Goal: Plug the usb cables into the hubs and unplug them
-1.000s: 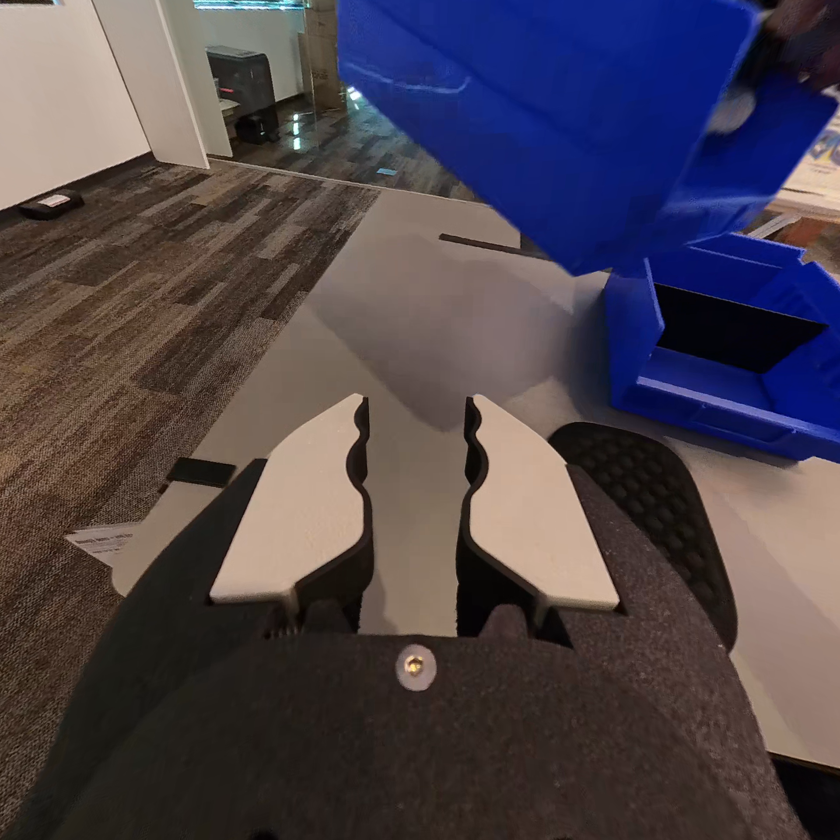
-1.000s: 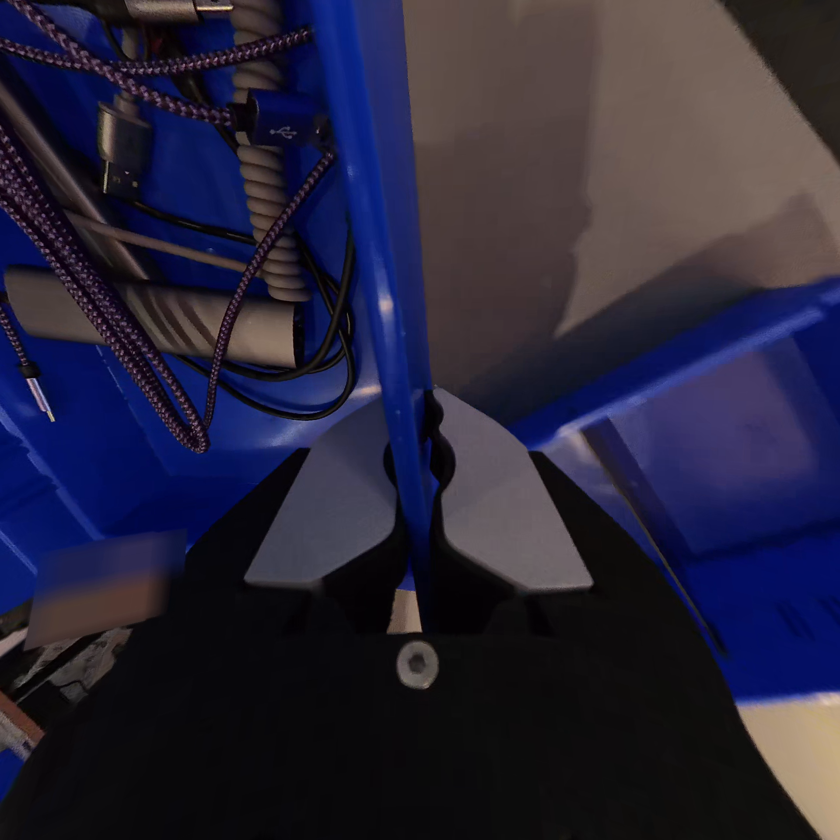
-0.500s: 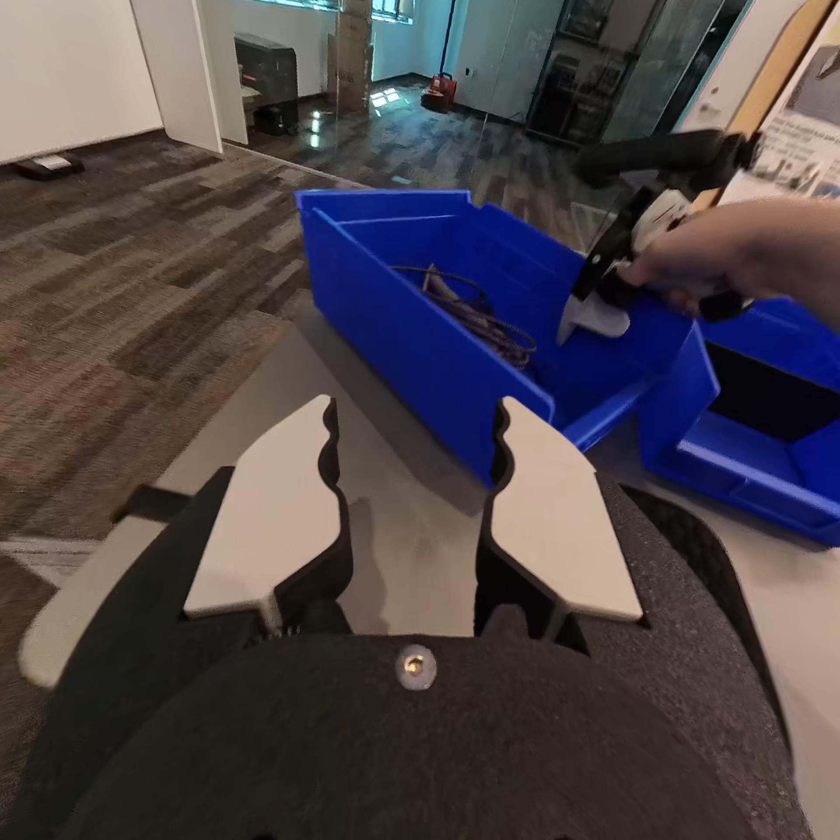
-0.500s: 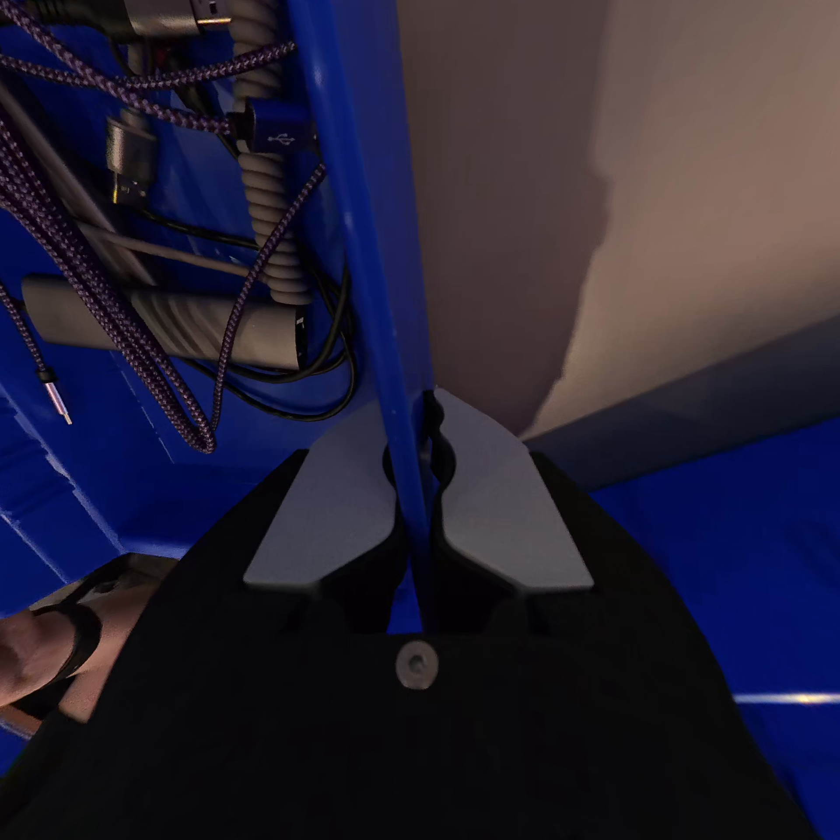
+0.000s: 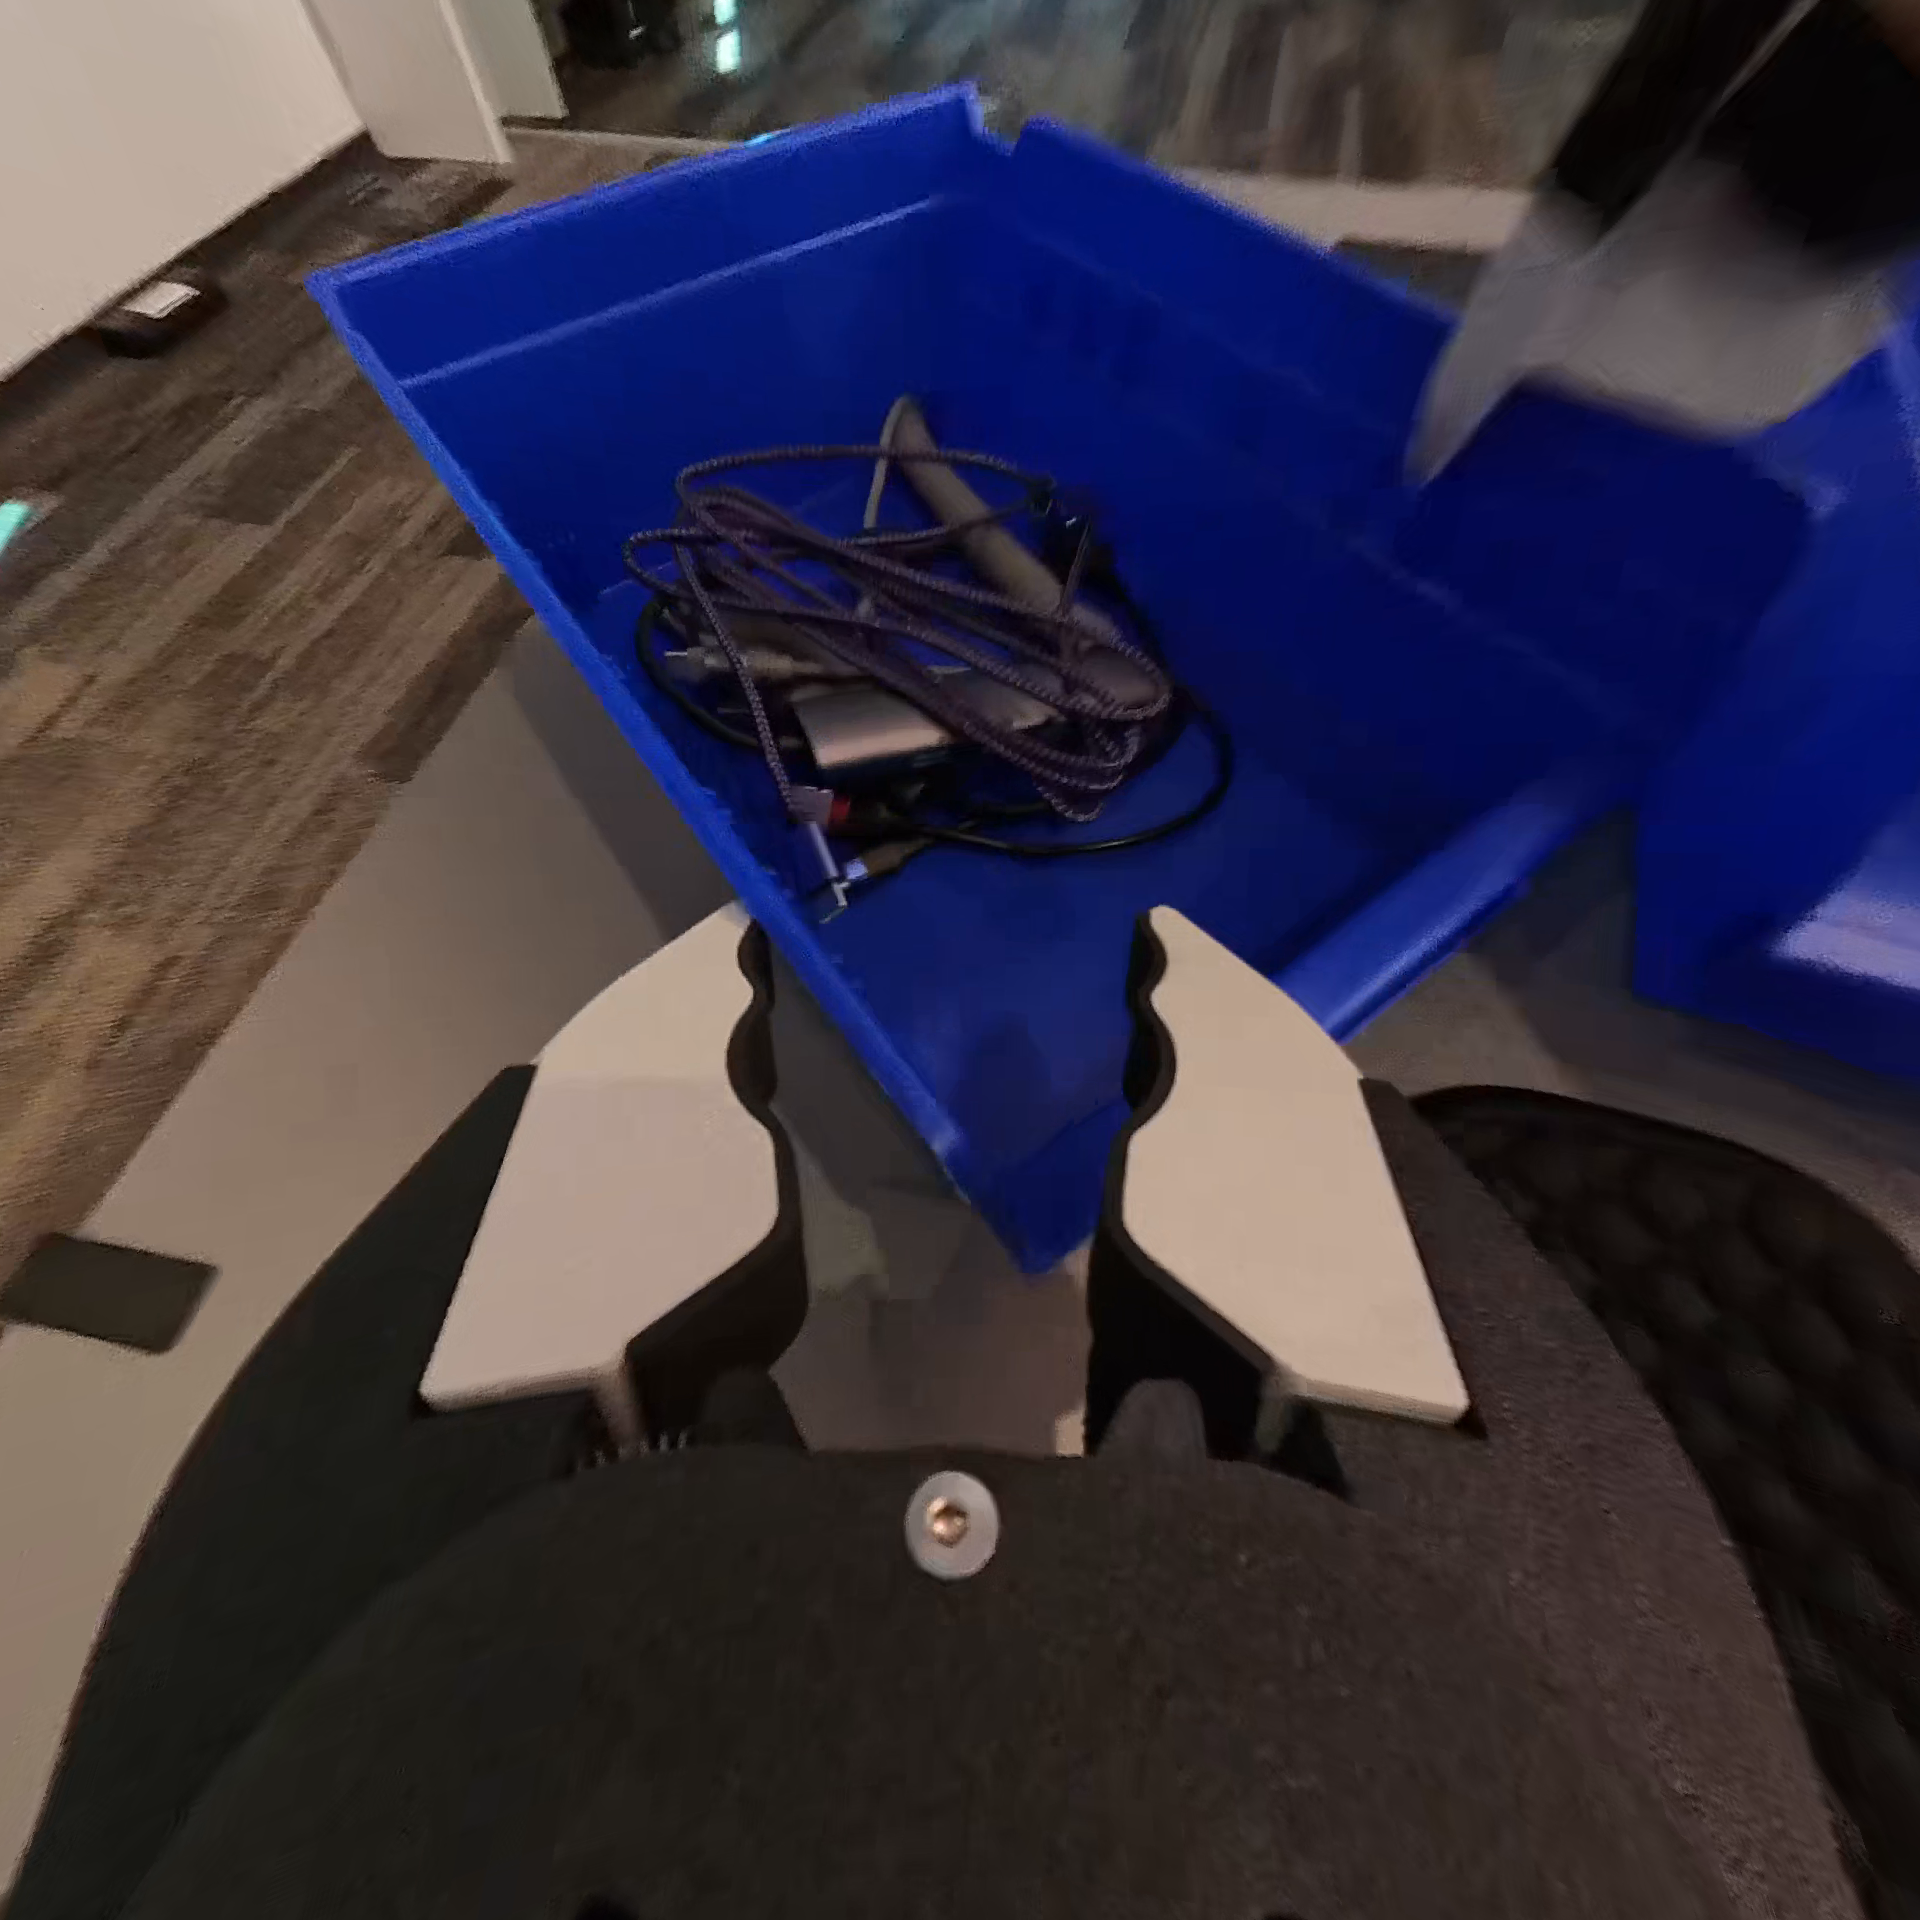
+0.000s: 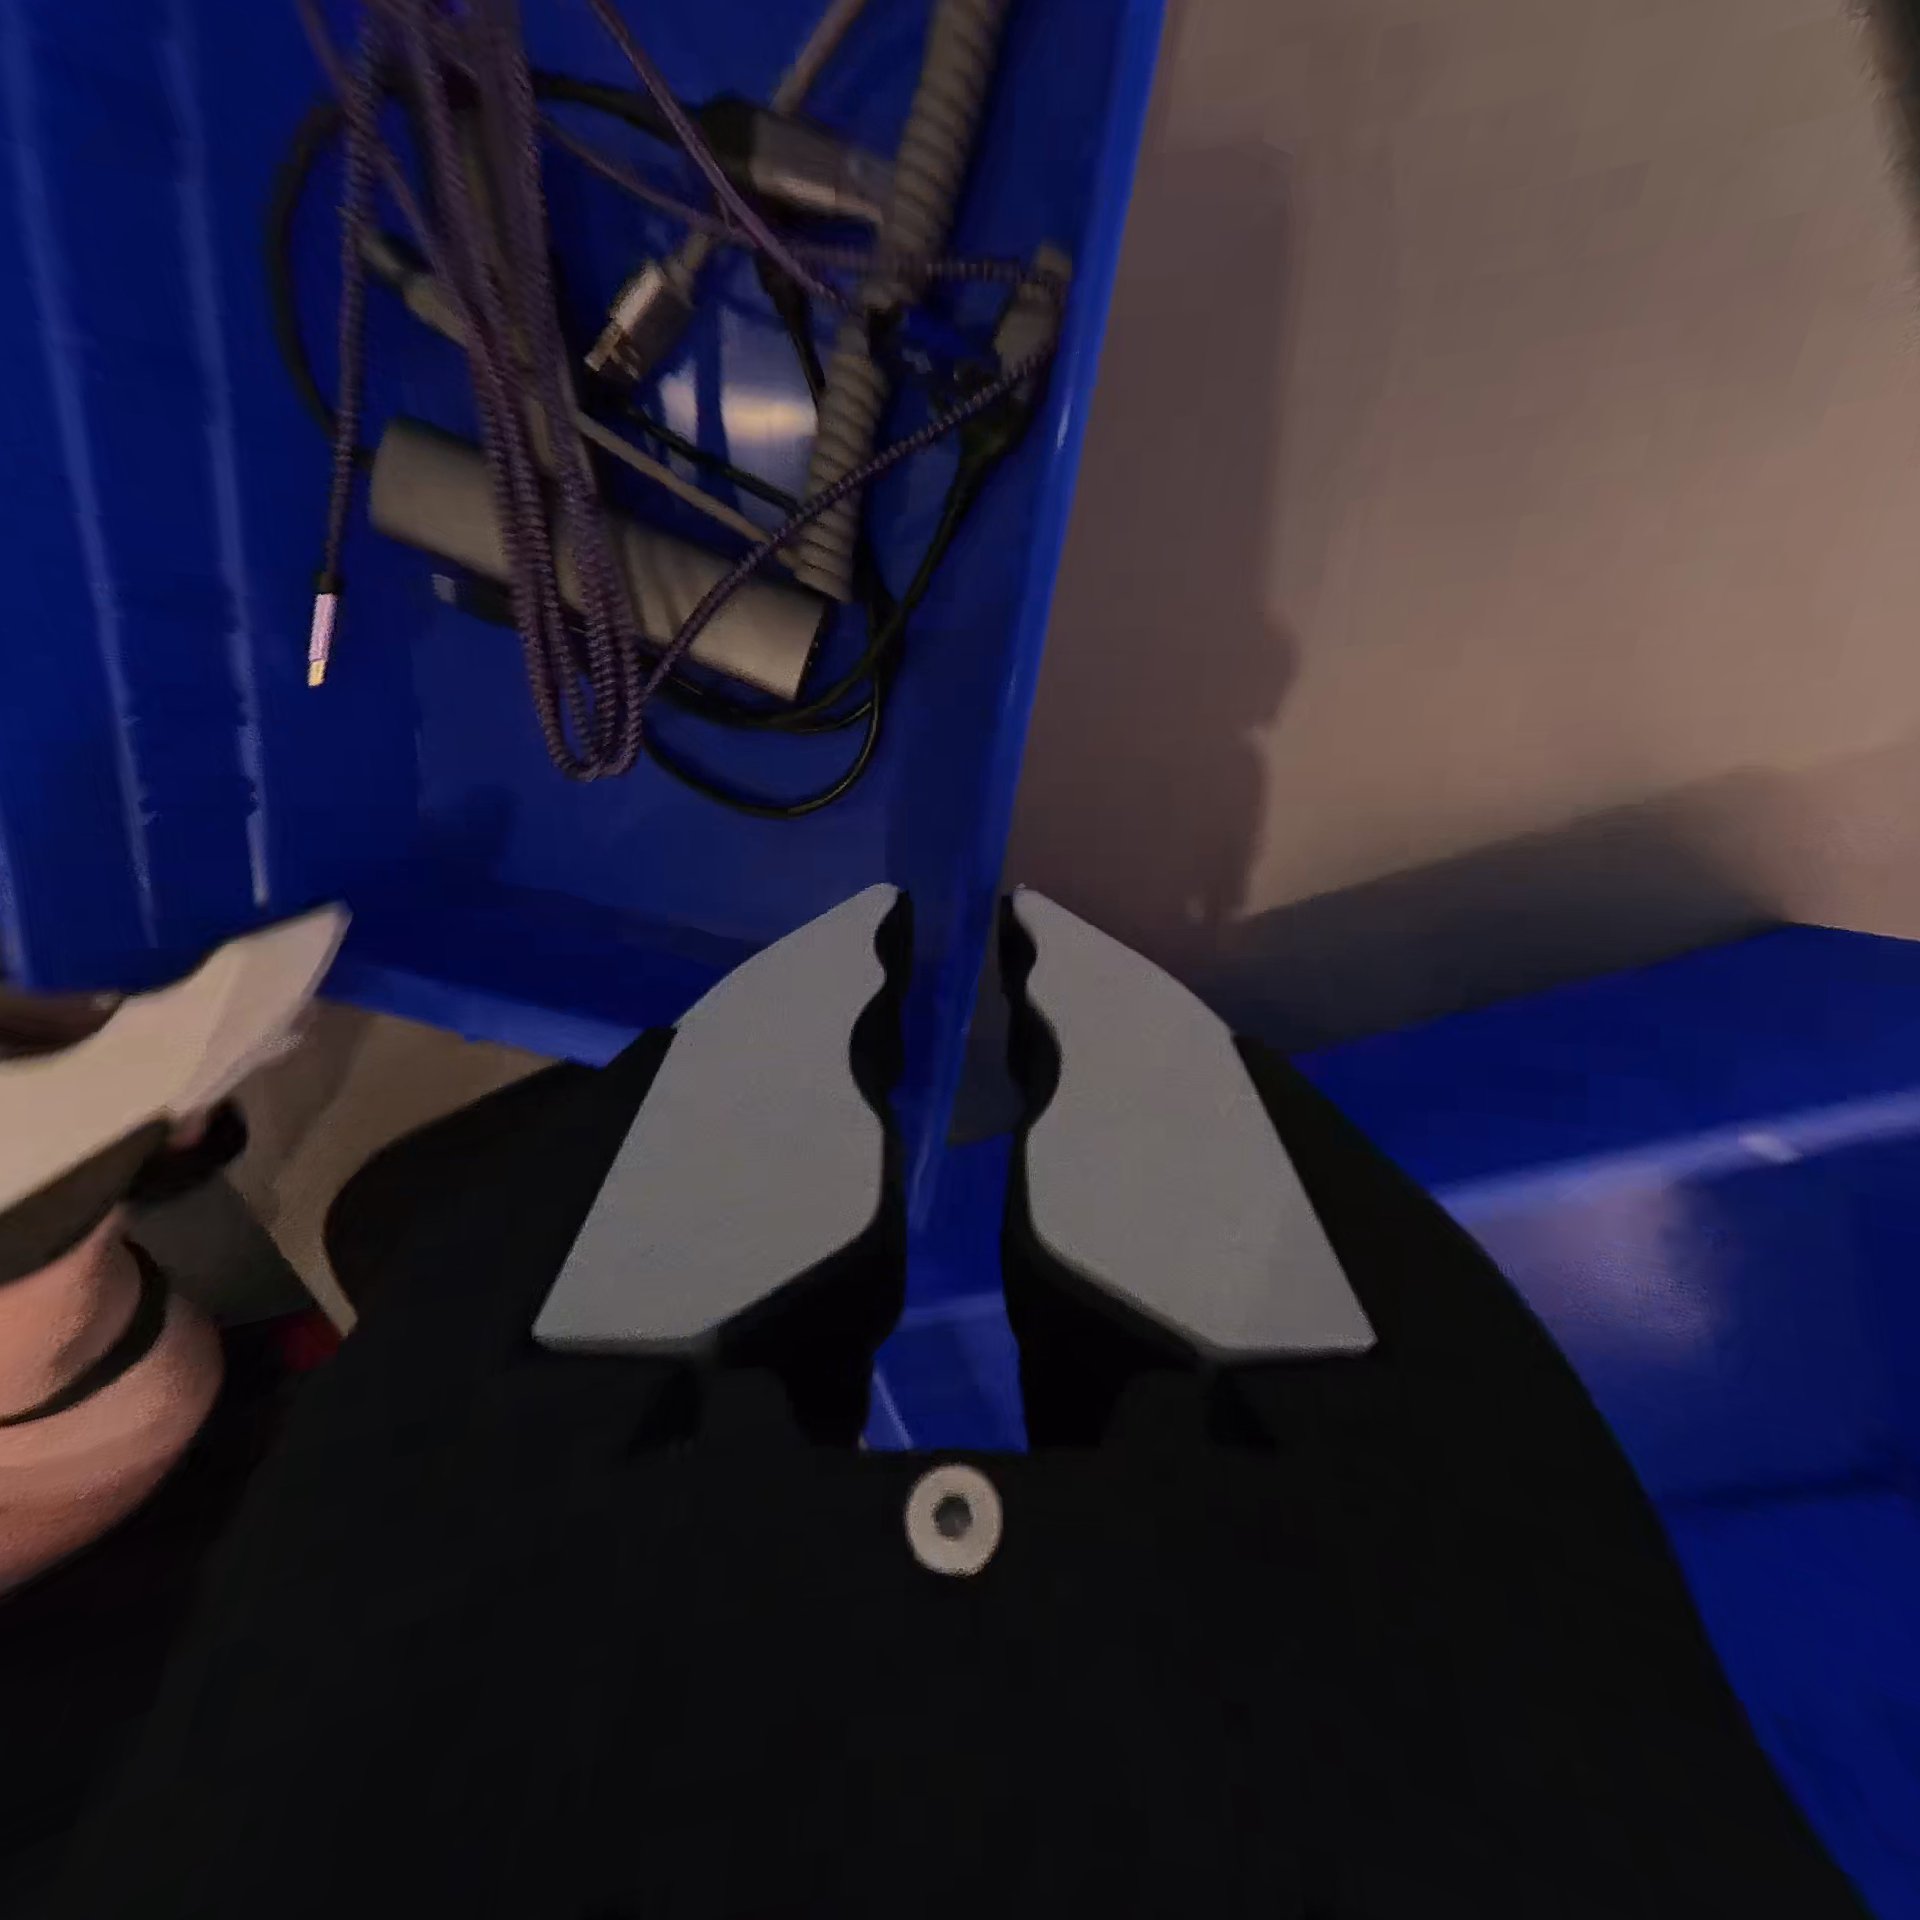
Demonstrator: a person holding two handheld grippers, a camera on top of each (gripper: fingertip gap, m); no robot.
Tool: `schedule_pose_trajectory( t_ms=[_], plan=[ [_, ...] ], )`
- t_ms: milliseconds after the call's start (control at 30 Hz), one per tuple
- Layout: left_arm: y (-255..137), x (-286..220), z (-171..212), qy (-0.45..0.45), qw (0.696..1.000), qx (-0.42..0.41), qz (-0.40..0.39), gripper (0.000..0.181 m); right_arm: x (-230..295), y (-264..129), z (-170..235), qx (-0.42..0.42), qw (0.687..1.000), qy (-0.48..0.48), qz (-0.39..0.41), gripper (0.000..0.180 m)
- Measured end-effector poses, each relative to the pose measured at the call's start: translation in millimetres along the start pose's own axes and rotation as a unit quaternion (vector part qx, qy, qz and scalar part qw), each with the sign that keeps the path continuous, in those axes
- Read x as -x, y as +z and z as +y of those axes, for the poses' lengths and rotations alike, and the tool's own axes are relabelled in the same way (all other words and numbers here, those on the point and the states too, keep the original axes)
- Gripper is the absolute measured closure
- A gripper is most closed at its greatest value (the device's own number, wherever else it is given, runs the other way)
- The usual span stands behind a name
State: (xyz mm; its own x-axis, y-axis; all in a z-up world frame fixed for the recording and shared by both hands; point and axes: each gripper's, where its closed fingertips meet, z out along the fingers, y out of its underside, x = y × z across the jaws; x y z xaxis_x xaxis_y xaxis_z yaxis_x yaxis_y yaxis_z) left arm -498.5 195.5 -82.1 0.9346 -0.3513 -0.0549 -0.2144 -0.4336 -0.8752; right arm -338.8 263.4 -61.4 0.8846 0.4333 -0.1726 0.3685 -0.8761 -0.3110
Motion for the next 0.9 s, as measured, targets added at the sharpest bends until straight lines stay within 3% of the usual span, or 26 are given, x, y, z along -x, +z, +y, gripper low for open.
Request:
schedule_pose_trajectory(
  t_ms=[133,167,267,367,467,667,767,900],
  plan=[
    [6,13,0,0.033,0.999,0.007,-0.04,0.125,-1,-85,14,-0.143,0.989,-0.026,0.017,0.167],
    [6,16,-2,0.03,0.999,0.0,-0.04,0.131,-8,-103,30,-0.154,0.987,-0.015,0.034,0.165],
    [8,24,-1,0.027,0.999,0.002,-0.024,0.127,-60,-137,103,-0.122,0.981,0.047,0.142,0.153],
    [7,47,1,0.054,0.998,0.018,-0.041,0.137,-113,-158,171,-0.151,0.95,0.163,0.22,0.14],
    [10,78,0,0.092,0.992,0.027,-0.076,0.148,-117,-141,212,-0.185,0.937,0.252,0.157,0.13],
    [37,126,-12,0.137,0.983,0.015,-0.118,0.153,-111,-80,252,-0.127,0.93,0.326,0.117,0.112],
    [51,135,-19,0.158,0.981,0.016,-0.114,0.152,-110,-57,257,-0.074,0.936,0.316,0.137,0.12],
    [63,131,-27,0.128,0.991,0.009,-0.043,0.162,-110,-41,259,-0.028,0.939,0.319,0.128,0.149]
  ],
)
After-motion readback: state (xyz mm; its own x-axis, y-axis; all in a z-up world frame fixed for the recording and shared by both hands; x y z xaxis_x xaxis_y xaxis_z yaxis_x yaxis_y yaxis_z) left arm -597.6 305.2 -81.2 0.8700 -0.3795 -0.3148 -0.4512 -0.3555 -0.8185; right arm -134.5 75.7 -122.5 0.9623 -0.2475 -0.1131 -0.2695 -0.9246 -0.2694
